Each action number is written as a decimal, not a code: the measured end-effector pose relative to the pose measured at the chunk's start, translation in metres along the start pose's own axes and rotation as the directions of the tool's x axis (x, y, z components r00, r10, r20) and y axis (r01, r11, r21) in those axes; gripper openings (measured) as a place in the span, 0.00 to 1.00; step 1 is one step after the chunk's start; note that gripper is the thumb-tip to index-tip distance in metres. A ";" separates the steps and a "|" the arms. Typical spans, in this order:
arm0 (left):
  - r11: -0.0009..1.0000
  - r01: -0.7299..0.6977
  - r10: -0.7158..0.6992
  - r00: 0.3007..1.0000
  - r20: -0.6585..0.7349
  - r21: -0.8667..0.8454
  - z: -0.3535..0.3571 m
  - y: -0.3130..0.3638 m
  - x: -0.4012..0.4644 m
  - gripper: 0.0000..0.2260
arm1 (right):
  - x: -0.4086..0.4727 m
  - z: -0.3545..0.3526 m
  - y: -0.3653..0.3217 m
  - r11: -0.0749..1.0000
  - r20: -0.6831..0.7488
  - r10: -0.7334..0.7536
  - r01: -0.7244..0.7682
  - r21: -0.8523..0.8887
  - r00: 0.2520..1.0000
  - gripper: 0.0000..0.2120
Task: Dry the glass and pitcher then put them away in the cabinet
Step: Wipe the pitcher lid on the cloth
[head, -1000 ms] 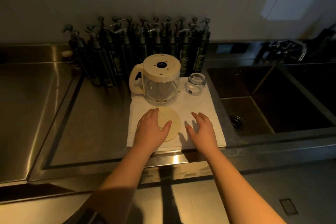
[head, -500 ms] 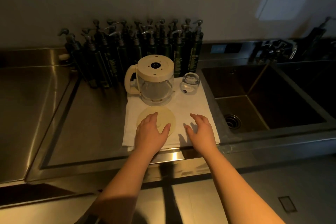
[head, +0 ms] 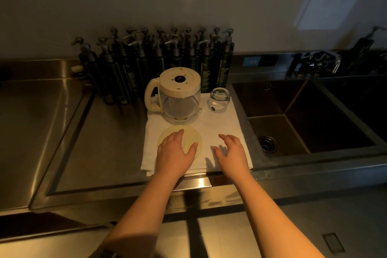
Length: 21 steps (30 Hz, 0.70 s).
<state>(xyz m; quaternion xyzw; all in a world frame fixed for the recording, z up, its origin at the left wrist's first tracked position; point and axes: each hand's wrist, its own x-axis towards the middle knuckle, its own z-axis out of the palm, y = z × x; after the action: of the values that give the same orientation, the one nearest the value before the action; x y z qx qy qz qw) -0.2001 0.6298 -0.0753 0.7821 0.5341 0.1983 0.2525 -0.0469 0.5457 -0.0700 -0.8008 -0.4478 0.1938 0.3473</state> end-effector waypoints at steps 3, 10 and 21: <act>1.000 0.015 -0.015 1.000 -0.002 -0.007 -0.001 -0.001 0.000 0.29 | 0.001 0.003 -0.002 1.000 -0.002 -0.011 0.011 -0.003 1.000 0.21; 1.000 0.005 -0.005 1.000 0.007 -0.011 -0.006 -0.006 0.000 0.29 | 0.004 0.003 -0.010 0.999 0.018 -0.036 0.036 -0.015 0.999 0.21; 1.000 0.007 -0.007 1.000 0.011 0.025 -0.012 -0.008 0.004 0.30 | 0.007 0.010 -0.017 0.999 0.038 -0.045 0.046 -0.022 0.998 0.21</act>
<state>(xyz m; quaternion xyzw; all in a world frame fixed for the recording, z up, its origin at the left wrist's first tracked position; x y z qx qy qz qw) -0.2119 0.6387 -0.0705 0.7845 0.5379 0.1862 0.2462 -0.0598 0.5622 -0.0644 -0.7905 -0.4745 0.1959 0.3339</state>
